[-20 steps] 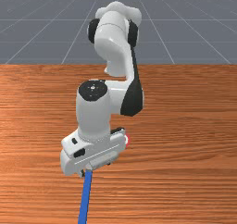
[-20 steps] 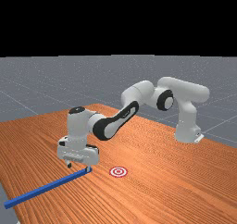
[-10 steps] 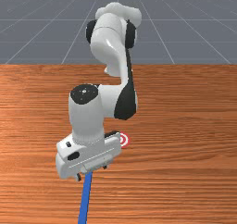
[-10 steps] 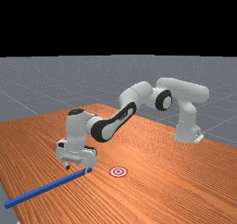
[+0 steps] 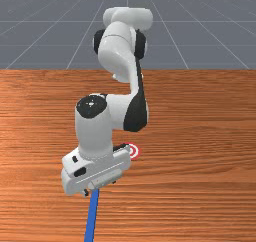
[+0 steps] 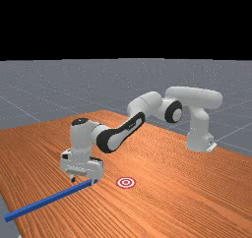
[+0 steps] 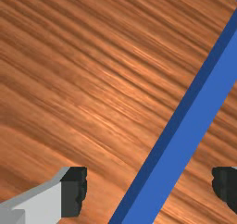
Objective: Pull the pivot to the target area
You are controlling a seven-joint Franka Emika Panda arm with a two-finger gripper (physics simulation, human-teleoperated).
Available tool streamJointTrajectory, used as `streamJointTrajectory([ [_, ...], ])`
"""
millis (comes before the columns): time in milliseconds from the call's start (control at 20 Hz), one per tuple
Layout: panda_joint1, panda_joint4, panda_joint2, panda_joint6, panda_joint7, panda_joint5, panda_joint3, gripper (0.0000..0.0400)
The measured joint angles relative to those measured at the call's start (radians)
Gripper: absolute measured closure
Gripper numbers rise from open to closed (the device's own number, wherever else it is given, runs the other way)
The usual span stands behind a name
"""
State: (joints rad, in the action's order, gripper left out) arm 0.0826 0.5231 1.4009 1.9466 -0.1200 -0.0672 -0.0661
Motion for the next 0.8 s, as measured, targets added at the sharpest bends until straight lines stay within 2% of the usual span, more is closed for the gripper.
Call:
streamJointTrajectory([
  [50,0.000,0.000,0.000,0.000,0.000,0.000,0.000,0.0157],
  [100,0.000,0.000,0.000,0.000,0.000,0.000,0.000,0.0252],
  [150,-0.018,0.038,-0.017,0.024,-0.027,0.029,-0.032,0.0310],
  [250,-0.025,0.025,-0.008,0.021,-0.039,0.041,-0.045,0.0367],
  [350,-0.020,0.034,-0.013,0.024,-0.029,0.030,-0.033,0.0388],
  [400,-0.006,0.003,0.002,0.006,-0.007,0.007,-0.007,0.0393],
  [450,-0.006,0.003,0.002,0.006,-0.007,0.007,-0.007,0.0239],
  [500,-0.006,0.010,-0.003,0.008,-0.006,0.006,-0.006,0.0145],
  [550,0.004,-0.001,0.001,-0.003,0.008,-0.009,0.011,0.0088],
  [600,0.000,0.043,-0.023,0.018,0.005,-0.006,0.005,0.0053],
  [650,0.005,0.013,-0.008,0.004,0.006,-0.001,0.017,0.0032],
  [700,-0.005,0.051,-0.027,0.026,0.010,0.003,-0.002,0.0020],
  [800,-0.005,0.051,-0.025,0.026,-0.001,0.002,-0.003,0.0007],
])
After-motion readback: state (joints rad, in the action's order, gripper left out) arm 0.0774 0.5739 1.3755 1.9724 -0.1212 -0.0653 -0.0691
